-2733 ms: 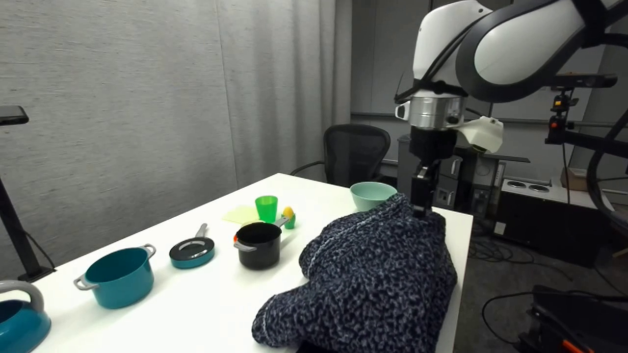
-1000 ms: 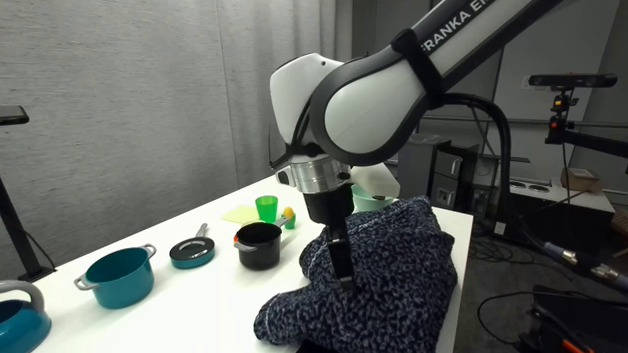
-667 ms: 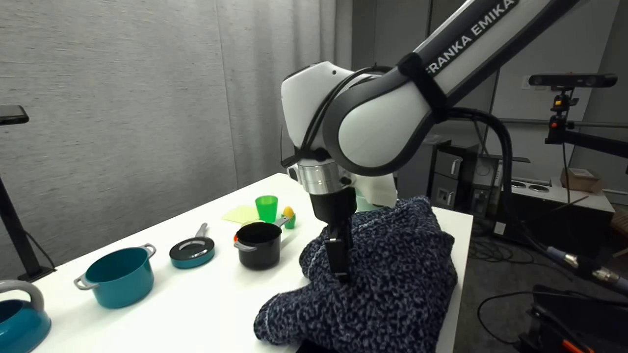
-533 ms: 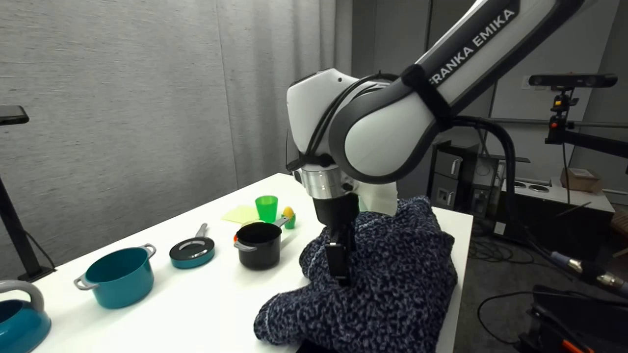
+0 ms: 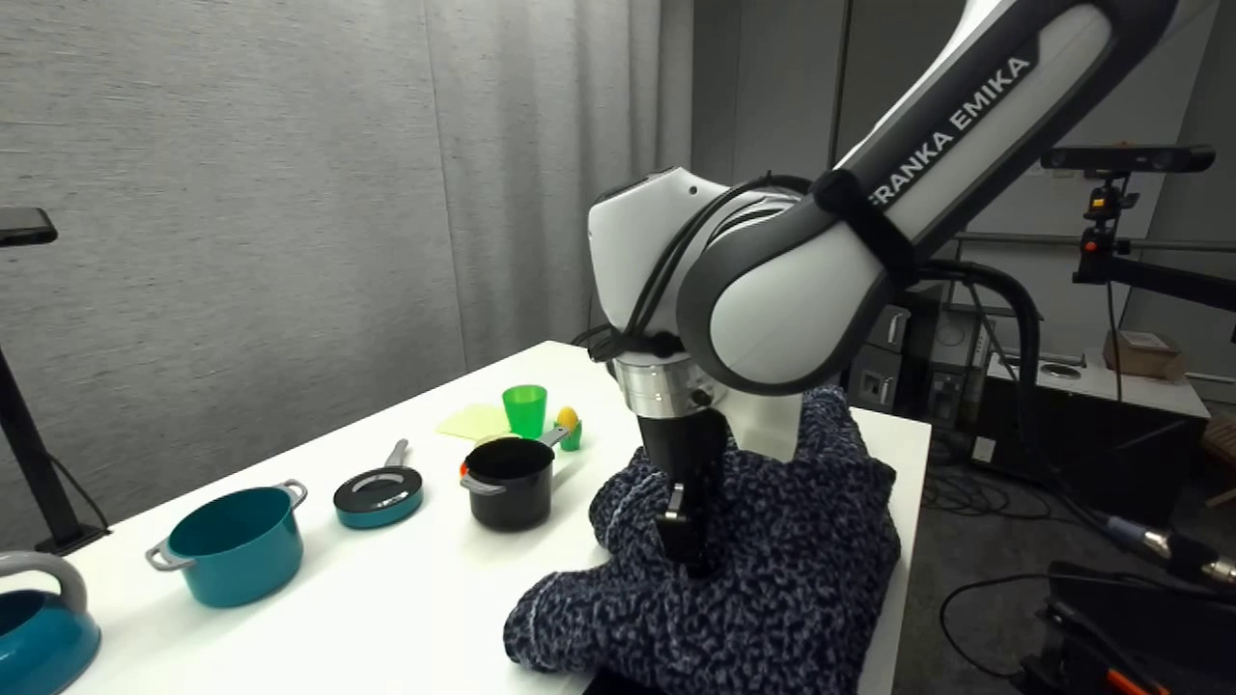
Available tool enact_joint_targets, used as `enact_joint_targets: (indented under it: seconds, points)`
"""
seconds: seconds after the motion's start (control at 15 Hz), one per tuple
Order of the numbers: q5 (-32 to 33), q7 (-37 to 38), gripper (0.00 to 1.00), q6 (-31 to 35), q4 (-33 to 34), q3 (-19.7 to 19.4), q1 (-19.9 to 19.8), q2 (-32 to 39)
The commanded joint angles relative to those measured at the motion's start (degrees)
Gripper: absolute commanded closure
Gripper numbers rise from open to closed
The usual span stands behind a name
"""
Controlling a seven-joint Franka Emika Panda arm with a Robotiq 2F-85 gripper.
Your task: Fold up the grey cloth on the table.
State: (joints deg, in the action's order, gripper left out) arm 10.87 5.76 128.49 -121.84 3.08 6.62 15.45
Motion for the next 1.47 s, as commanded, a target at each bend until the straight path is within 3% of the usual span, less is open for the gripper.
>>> enact_joint_targets:
  seconds: [0.0,0.27,0.33,0.8,1.13,1.4]
  points:
    - [0.18,2.19,0.67,1.14,-2.49,-0.77,-0.32,-3.52]
    - [0.27,4.76,0.98,0.52,-4.24,-2.01,-0.99,-7.45]
    - [0.50,5.63,1.00,0.21,-5.05,-2.48,-1.28,-8.83]
    - [2.99,14.19,0.99,-1.64,-11.87,-5.11,-4.82,-20.01]
    - [6.76,23.44,0.99,-2.57,-15.16,-6.13,-10.12,-26.14]
    - [5.58,27.20,0.99,-2.96,-16.00,-7.33,-14.56,-27.38]
